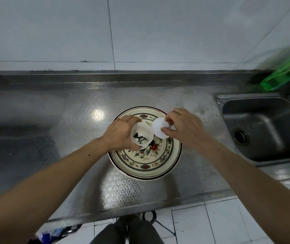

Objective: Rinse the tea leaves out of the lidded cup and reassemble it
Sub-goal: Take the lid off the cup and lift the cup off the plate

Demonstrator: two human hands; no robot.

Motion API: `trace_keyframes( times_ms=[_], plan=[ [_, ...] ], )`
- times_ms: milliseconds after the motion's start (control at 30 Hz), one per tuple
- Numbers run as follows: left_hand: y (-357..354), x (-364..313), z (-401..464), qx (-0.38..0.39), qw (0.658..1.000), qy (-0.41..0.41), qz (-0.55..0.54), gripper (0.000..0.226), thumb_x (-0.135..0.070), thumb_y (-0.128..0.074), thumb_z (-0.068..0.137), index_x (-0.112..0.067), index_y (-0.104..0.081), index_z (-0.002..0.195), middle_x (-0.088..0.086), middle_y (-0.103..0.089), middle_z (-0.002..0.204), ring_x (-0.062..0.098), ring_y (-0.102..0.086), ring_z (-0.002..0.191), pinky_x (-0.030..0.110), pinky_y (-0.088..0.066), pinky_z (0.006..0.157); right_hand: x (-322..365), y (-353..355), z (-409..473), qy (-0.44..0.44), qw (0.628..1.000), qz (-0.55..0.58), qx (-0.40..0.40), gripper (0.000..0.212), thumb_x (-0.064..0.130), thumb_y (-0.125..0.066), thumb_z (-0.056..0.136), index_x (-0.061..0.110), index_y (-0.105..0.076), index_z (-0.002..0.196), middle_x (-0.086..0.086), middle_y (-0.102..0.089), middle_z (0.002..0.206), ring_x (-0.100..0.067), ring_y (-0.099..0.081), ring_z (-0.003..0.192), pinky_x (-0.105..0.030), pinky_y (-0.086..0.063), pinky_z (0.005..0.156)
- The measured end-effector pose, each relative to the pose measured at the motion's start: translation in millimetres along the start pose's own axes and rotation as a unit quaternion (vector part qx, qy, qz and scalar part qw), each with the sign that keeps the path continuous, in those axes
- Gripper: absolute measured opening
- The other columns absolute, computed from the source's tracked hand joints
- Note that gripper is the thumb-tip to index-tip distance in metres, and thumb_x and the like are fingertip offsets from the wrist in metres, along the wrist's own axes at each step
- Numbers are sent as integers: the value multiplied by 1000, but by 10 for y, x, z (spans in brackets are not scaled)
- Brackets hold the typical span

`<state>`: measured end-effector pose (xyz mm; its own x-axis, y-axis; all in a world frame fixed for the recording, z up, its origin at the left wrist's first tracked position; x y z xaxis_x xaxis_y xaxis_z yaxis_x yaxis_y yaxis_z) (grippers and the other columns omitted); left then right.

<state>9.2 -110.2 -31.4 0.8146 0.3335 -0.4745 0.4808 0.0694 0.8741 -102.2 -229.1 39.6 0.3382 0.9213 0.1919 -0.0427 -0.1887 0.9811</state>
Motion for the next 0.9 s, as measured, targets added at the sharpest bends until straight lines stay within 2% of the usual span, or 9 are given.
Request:
trace_keyframes(
  times_ms=[233, 400, 567, 633, 767, 900],
  plan=[
    [113, -197, 98, -2, 1000, -10, -17, 97, -54, -80, 51, -15, -43, 132, 5, -57, 128, 23, -53, 115, 35, -43, 97, -168, 162, -131, -41, 999, 2, -17, 30, 42, -63, 82, 16, -59, 96, 2, -60, 99, -13, -50, 91, -26, -33, 66],
    [170, -423, 257, 7, 999, 10, -46, 93, -49, -81, 52, -22, -39, 130, 4, -61, 121, 24, -56, 106, 38, -48, 88, -431, 350, -317, -77, 996, 6, -34, 28, 39, -64, 81, 16, -59, 96, 2, -58, 97, -12, -49, 88, -26, -36, 67],
    [175, -838, 484, -18, 996, 24, -81, 89, -40, -83, 49, -24, -42, 126, 4, -63, 114, 24, -59, 99, 39, -51, 81, -884, 564, -579, -87, 995, 3, -43, 27, 37, -65, 80, 15, -61, 95, -1, -62, 100, -19, -55, 95, -30, -42, 68],
    [117, -1046, 587, -35, 995, 27, -93, 87, -37, -82, 47, -23, -44, 124, 4, -63, 112, 24, -60, 98, 40, -52, 80, -1116, 637, -695, -86, 995, 10, -42, 28, 37, -65, 79, 14, -61, 93, -2, -61, 98, -20, -54, 94, -34, -47, 70],
    [-54, -1460, 749, -76, 991, 30, -105, 86, -42, -79, 48, -20, -45, 124, 7, -65, 111, 25, -61, 98, 40, -53, 81, -1553, 743, -897, -57, 997, 5, -44, 27, 38, -64, 79, 14, -61, 91, 0, -60, 93, -18, -53, 90, -29, -37, 63],
    [-198, -1778, 839, -109, 985, 58, -120, 85, -36, -82, 50, -18, -46, 125, 8, -64, 114, 25, -60, 101, 35, -50, 83, -1915, 796, -1031, -23, 999, -12, -31, 28, 39, -63, 80, 15, -62, 93, 0, -61, 94, -18, -53, 91, -29, -37, 64]
  ],
)
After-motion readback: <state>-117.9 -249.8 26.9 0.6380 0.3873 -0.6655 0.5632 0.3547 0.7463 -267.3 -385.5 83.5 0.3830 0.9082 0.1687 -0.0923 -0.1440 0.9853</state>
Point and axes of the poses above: each hand's wrist, its own z-axis towards the middle knuckle, its own y-axis out of the back of the hand, x = y × z, the point moved 8 cm from there along z, towards the middle knuckle
